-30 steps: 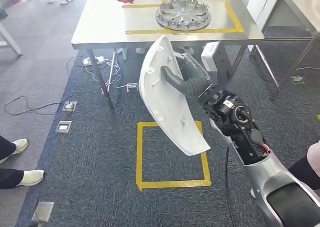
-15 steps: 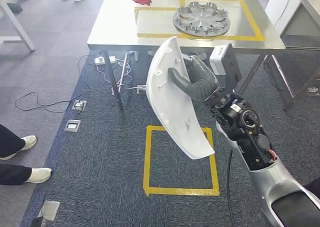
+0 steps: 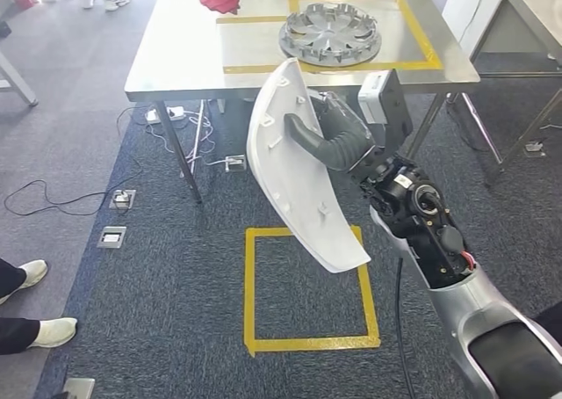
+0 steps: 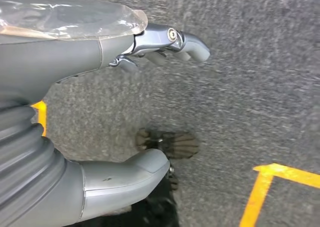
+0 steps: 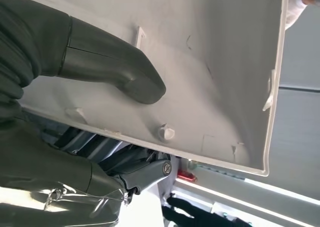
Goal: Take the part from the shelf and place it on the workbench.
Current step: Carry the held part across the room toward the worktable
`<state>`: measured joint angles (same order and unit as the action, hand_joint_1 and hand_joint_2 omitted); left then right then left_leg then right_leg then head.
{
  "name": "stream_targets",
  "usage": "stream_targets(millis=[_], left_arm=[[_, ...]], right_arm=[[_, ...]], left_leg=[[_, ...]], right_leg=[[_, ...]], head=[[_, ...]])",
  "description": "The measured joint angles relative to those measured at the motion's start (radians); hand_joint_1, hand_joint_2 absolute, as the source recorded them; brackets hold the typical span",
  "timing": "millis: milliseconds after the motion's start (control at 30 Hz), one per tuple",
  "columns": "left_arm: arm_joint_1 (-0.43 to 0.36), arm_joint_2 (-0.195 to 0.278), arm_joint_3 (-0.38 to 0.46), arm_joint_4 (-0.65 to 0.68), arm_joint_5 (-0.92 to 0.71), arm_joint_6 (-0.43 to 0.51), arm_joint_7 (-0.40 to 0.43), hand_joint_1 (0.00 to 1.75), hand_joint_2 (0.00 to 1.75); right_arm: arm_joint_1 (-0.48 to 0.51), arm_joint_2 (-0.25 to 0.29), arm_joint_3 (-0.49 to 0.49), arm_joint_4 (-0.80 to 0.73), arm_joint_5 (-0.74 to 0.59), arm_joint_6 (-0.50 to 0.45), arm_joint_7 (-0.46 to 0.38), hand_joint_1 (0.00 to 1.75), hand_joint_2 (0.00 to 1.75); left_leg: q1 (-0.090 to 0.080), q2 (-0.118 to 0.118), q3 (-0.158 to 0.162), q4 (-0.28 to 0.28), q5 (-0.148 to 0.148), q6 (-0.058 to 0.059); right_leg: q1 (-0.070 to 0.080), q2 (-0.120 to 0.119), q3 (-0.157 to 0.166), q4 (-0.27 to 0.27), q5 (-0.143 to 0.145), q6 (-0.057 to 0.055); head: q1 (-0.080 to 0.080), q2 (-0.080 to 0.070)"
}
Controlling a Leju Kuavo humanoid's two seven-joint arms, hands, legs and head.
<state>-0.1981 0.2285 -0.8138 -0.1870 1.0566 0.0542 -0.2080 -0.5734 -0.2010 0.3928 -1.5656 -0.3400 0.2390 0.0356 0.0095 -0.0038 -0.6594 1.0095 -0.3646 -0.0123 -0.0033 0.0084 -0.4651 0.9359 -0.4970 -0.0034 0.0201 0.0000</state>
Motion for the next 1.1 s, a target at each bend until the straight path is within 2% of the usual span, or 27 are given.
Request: stream_targets(millis=[33,133,167,200,233,300,333,367,400,467,533,567,600,633,667,700,733,800,833,867,900,933,967,1000,1033,1067,1100], left_arm=[[0.000,0.000,0.000,0.000,0.001,0.000,0.000,0.00,1.75],[0.000,0.000,-0.001,0.000,0.001,0.000,-0.002,0.00,1.75],[0.000,0.000,-0.002,0.000,0.001,0.000,-0.002,0.00,1.75],[-0.001,0.000,-0.003,0.000,0.000,0.000,-0.003,0.00,1.75],[-0.001,0.000,-0.005,0.000,0.000,0.000,-0.003,0.00,1.75],[-0.002,-0.001,-0.009,0.000,-0.001,0.000,-0.003,0.00,1.75],[-0.001,-0.001,-0.011,0.000,-0.002,-0.001,-0.003,0.00,1.75],[0.000,-0.001,-0.012,0.000,-0.002,-0.001,-0.003,0.00,1.75],[0.000,-0.002,-0.012,0.000,-0.002,-0.002,-0.003,0.00,1.75],[0.000,-0.002,-0.012,0.000,-0.002,-0.003,-0.003,0.00,1.75],[-0.003,-0.002,-0.012,0.000,-0.001,-0.003,-0.002,0.00,1.75],[-0.004,-0.003,-0.012,0.000,-0.001,-0.003,-0.001,0.00,1.75],[-0.006,-0.003,-0.012,0.000,-0.001,-0.003,-0.001,0.00,1.75],[-0.007,-0.003,-0.012,0.000,-0.001,-0.003,0.000,0.00,1.75],[-0.008,-0.003,-0.012,0.000,-0.001,-0.003,0.000,0.00,1.75],[-0.010,-0.004,-0.012,0.000,-0.001,-0.003,-0.001,0.00,1.75],[-0.011,-0.004,-0.012,0.000,0.000,-0.003,-0.001,0.00,1.75],[-0.011,-0.004,-0.012,0.000,0.001,-0.003,-0.001,0.00,1.75],[-0.009,-0.004,-0.012,0.000,0.002,-0.003,-0.001,0.00,1.75],[-0.006,-0.004,-0.012,0.000,0.004,-0.003,-0.002,0.00,1.75],[-0.004,-0.003,-0.012,0.000,0.005,-0.003,-0.002,0.00,1.75],[-0.002,-0.001,-0.012,0.000,0.006,-0.003,-0.003,0.00,1.75],[0.000,0.000,-0.012,0.000,0.006,-0.003,-0.004,0.00,1.75],[0.001,0.002,-0.012,0.000,0.006,-0.003,-0.005,0.00,1.75],[0.002,0.003,-0.012,0.000,0.006,-0.003,-0.006,0.00,1.75],[0.003,0.004,-0.012,0.000,0.006,-0.003,-0.006,0.00,1.75],[0.002,0.004,-0.013,0.000,0.006,-0.003,-0.006,0.00,1.75]], right_arm=[[-0.002,0.000,0.000,0.000,0.000,0.001,0.000,1.75,1.75],[-0.005,0.000,-0.002,0.001,0.000,0.001,-0.001,1.75,1.75],[-0.007,0.000,-0.003,0.001,0.000,0.001,-0.001,1.75,1.75],[-0.008,0.000,-0.005,0.001,0.000,0.000,-0.002,1.75,1.75],[-0.010,0.000,-0.006,0.002,0.000,0.000,-0.002,1.75,1.75],[-0.010,-0.001,-0.006,0.005,0.000,-0.002,-0.002,1.75,1.75],[-0.006,-0.002,-0.007,0.006,0.000,-0.003,-0.002,1.75,1.75],[-0.003,-0.002,-0.007,0.007,0.000,-0.003,-0.001,1.75,1.75],[0.000,-0.002,-0.007,0.008,0.000,-0.003,-0.001,1.75,1.75],[0.002,-0.002,-0.008,0.008,0.000,-0.003,0.000,1.75,1.75],[0.002,-0.004,-0.008,0.010,0.000,-0.003,0.001,1.75,1.75],[0.003,-0.005,-0.008,0.011,0.000,-0.003,0.002,1.75,1.75],[0.003,-0.006,-0.009,0.011,0.000,-0.003,0.002,1.75,1.75],[0.002,-0.006,-0.010,0.009,0.000,-0.003,0.003,1.75,1.75],[-0.002,-0.006,-0.011,0.008,0.000,-0.003,0.002,1.75,1.75],[-0.006,-0.006,-0.013,0.007,0.000,-0.003,0.001,1.75,1.75],[-0.010,-0.006,-0.014,0.006,0.000,-0.003,0.000,1.75,1.75],[-0.011,-0.007,-0.015,0.007,0.000,-0.004,-0.005,1.75,1.75],[-0.010,-0.007,-0.016,0.007,0.000,-0.004,-0.009,1.75,1.75],[-0.009,-0.007,-0.020,0.008,0.000,-0.006,-0.013,1.75,1.75],[-0.009,-0.008,-0.025,0.010,0.000,-0.007,-0.017,1.75,1.75],[-0.011,-0.009,-0.030,0.011,0.000,-0.008,-0.021,1.75,1.75],[-0.014,-0.011,-0.036,0.012,0.000,-0.009,-0.025,1.75,1.75],[-0.017,-0.014,-0.041,0.014,0.000,-0.010,-0.028,1.75,1.75],[-0.020,-0.017,-0.046,0.016,0.000,-0.011,-0.029,1.75,1.75],[-0.024,-0.020,-0.053,0.017,0.000,-0.012,-0.030,1.75,1.75],[-0.028,-0.024,-0.059,0.018,0.000,-0.013,-0.030,1.75,1.75]], left_leg=[[-0.002,0.000,0.016,-0.032,0.003,0.005],[-0.001,-0.001,0.034,-0.045,-0.019,0.024],[0.001,-0.002,0.043,-0.048,-0.025,0.029],[0.001,-0.002,0.052,-0.049,-0.031,0.034],[0.002,-0.003,0.060,-0.050,-0.037,0.038],[0.001,-0.003,0.075,-0.050,-0.052,0.042],[0.000,-0.003,0.086,-0.049,-0.061,0.042],[0.000,-0.004,0.100,-0.049,-0.071,0.041],[0.000,-0.004,0.117,-0.049,-0.082,0.040],[-0.001,-0.004,0.151,-0.049,-0.107,0.035],[-0.001,-0.005,0.169,-0.050,-0.126,0.027],[-0.001,-0.004,0.171,-0.049,-0.131,0.022],[-0.001,-0.004,0.173,-0.048,-0.133,0.016],[0.000,-0.003,0.173,-0.042,-0.136,0.011],[0.000,-0.002,0.167,-0.022,-0.135,0.008],[0.001,-0.002,0.147,0.017,-0.138,0.003],[0.002,-0.002,0.110,0.076,-0.148,-0.001],[0.003,-0.002,0.013,0.210,-0.187,-0.009],[0.003,-0.002,-0.028,0.251,-0.205,-0.011],[0.003,-0.002,-0.054,0.258,-0.205,-0.011],[0.003,-0.002,-0.062,0.228,-0.183,-0.011],[0.003,-0.001,-0.055,0.169,-0.137,-0.008],[0.003,-0.001,-0.041,0.095,-0.075,-0.005],[0.001,-0.001,-0.029,0.029,-0.027,0.000],[0.000,-0.001,-0.020,-0.016,0.007,0.005],[-0.001,-0.001,-0.015,-0.038,0.022,0.010],[-0.002,-0.001,-0.011,-0.043,0.016,0.015]], right_leg=[[0.002,0.000,0.004,-0.002,-0.008,0.005],[0.003,0.001,0.023,-0.002,-0.019,0.020],[0.002,0.000,0.020,0.015,-0.027,0.025],[0.001,-0.001,0.004,0.050,-0.043,0.030],[0.000,-0.002,-0.027,0.108,-0.064,0.033],[-0.001,-0.002,-0.113,0.247,-0.111,0.038],[-0.001,-0.002,-0.150,0.289,-0.120,0.039],[-0.001,-0.002,-0.172,0.296,-0.111,0.038],[-0.001,-0.002,-0.177,0.266,-0.082,0.036],[0.001,-0.002,-0.159,0.139,0.027,0.027],[0.008,-0.004,-0.145,0.048,0.097,0.018],[0.012,-0.004,-0.142,0.032,0.105,0.013],[0.015,-0.004,-0.135,0.028,0.099,0.008],[0.013,-0.003,-0.123,0.023,0.103,0.004],[0.011,-0.002,-0.113,0.016,0.099,-0.001],[0.008,-0.002,-0.101,0.011,0.096,-0.006],[0.006,-0.002,-0.091,0.006,0.092,-0.010],[0.006,-0.001,-0.076,0.004,0.078,-0.015],[0.005,0.000,-0.066,0.004,0.069,-0.016],[0.005,0.002,-0.055,0.004,0.059,-0.016],[0.005,0.003,-0.041,0.004,0.049,-0.014],[0.005,0.003,-0.026,0.004,0.037,-0.012],[0.005,0.004,-0.016,0.004,0.026,-0.009],[0.007,0.005,-0.006,0.006,0.014,-0.005],[0.008,0.006,-0.001,0.007,0.004,0.000],[0.010,0.007,0.004,0.010,-0.003,0.006],[0.012,0.009,0.011,0.013,-0.009,0.011]], head=[[-0.002,0.000],[0.001,0.000],[0.004,0.000],[0.007,0.000],[0.012,0.000],[0.021,0.000],[0.025,0.000],[0.029,0.000],[0.033,0.000],[0.043,0.000],[0.043,0.000],[0.041,0.000],[0.039,0.000],[0.040,0.000],[0.040,0.000],[0.037,0.000],[0.033,0.000],[0.022,0.000],[0.018,0.000],[0.014,0.000],[0.011,0.000],[0.009,0.000],[0.005,0.000],[0.002,0.000],[-0.001,0.000],[-0.003,0.000],[-0.002,0.000]])
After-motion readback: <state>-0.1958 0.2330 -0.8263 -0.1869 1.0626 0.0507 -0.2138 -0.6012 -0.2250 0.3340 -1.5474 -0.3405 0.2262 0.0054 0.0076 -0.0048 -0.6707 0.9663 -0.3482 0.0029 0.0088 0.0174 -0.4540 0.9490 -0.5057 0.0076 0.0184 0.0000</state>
